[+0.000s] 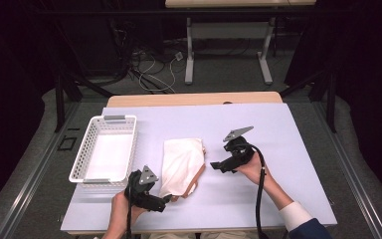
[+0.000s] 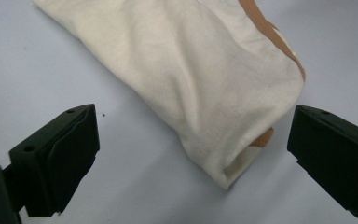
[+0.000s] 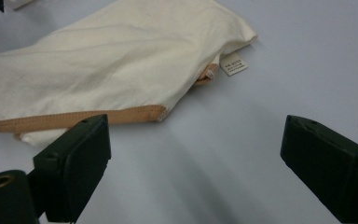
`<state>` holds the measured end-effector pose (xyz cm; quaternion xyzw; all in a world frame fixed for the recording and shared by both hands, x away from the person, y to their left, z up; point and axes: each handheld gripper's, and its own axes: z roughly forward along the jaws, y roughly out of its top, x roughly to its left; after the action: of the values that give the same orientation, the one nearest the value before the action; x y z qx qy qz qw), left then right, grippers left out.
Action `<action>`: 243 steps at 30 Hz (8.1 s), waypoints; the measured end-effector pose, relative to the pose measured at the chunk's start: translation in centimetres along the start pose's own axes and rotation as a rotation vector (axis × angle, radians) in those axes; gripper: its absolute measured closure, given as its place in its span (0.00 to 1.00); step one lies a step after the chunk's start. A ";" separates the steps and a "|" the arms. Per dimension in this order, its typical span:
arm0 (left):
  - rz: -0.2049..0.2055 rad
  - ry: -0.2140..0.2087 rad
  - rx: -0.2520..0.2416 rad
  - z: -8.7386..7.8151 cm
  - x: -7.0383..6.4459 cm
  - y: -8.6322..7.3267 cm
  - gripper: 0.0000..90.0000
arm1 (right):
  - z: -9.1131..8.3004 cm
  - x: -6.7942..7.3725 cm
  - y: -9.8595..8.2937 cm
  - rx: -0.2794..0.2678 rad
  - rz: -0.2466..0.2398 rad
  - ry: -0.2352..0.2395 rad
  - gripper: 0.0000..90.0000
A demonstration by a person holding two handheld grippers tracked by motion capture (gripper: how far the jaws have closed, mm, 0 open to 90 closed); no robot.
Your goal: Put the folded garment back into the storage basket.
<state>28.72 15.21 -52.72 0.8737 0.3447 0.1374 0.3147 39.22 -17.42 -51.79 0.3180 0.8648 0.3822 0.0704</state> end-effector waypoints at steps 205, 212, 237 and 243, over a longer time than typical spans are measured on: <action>0.050 0.153 0.258 -4.6 8.8 14.5 0.94 | -4.0 3.7 -6.8 0.006 -0.118 0.000 0.01; 0.045 0.172 0.254 -6.1 9.3 15.0 0.94 | -4.0 3.8 -6.8 0.007 -0.112 -0.001 0.00; 0.012 0.258 0.244 -11.1 12.2 14.5 0.94 | -4.0 3.8 -6.8 0.007 -0.116 0.010 0.00; -0.002 0.273 0.256 -12.0 12.8 14.1 0.94 | -3.9 3.8 -6.8 0.006 -0.115 0.010 0.00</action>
<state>39.73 21.52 -34.14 0.8796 0.3996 0.2092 0.1514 31.43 -20.97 -53.36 0.2663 0.8830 0.3766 0.0871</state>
